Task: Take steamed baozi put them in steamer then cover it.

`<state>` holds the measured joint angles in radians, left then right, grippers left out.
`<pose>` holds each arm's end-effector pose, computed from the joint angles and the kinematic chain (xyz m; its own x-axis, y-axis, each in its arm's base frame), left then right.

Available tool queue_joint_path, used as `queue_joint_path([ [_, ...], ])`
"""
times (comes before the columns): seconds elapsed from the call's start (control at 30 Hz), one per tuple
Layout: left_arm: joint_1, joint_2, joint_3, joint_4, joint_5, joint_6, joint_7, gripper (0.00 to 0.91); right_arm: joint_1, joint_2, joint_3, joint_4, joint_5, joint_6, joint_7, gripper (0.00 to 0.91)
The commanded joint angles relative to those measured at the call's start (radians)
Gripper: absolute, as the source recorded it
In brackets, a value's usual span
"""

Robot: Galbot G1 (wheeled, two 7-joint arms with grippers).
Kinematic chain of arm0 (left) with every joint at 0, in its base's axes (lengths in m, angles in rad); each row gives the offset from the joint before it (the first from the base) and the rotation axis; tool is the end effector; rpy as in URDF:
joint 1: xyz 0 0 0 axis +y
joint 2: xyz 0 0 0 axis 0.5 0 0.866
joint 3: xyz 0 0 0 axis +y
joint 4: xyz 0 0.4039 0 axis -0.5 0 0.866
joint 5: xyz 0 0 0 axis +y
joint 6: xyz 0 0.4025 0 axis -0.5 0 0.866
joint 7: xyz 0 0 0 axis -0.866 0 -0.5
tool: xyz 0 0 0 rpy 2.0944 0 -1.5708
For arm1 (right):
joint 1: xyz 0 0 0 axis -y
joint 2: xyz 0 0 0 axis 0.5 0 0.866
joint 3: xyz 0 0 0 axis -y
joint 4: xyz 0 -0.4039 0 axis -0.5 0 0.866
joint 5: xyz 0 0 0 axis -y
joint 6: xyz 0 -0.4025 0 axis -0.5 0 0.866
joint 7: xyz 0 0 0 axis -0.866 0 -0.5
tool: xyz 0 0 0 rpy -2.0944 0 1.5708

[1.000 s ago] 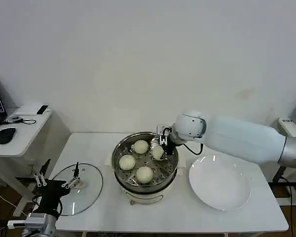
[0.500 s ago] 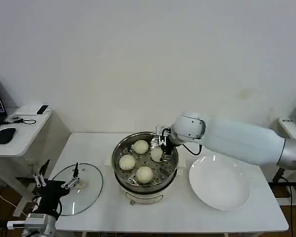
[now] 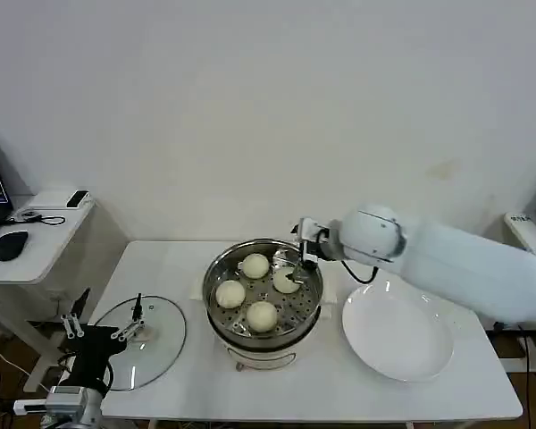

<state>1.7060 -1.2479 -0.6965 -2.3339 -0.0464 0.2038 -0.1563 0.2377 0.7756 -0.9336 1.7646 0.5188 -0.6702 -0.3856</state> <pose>0.1633 0.0874 -0.2571 -0.9935 -0.1093 0.0307 -0.0940 0.9435 0.3177 0.5007 0.0417 -0.1005 -0.5394 -0.4666 0.7010 -0.8349 0.1882 -0.5171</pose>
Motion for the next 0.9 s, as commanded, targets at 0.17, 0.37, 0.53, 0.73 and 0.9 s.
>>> queue_joint_path([
  [0.17,-0.007,-0.001,0.015,0.032,0.005,-0.011,-0.003,0.907,-1.043,0.043,1.028,0.193,-0.422,0.501,0.385,0.907],
  [0.37,-0.018,-0.009,0.019,0.056,0.008,-0.011,-0.002,0.907,-1.319,0.269,1.354,0.197,-0.519,0.681,0.330,0.907],
  [0.53,-0.021,-0.003,0.022,0.088,0.086,-0.010,-0.001,0.907,-1.479,0.476,1.562,0.217,-0.521,0.765,0.217,0.907],
  [0.73,-0.024,0.052,0.028,0.185,0.426,-0.070,0.008,0.907,-1.618,0.606,1.701,0.263,-0.408,0.768,0.174,0.907],
  [0.9,-0.009,0.112,0.014,0.264,0.708,-0.114,-0.012,0.907,-1.676,0.646,1.736,0.295,-0.403,0.766,0.187,0.907],
])
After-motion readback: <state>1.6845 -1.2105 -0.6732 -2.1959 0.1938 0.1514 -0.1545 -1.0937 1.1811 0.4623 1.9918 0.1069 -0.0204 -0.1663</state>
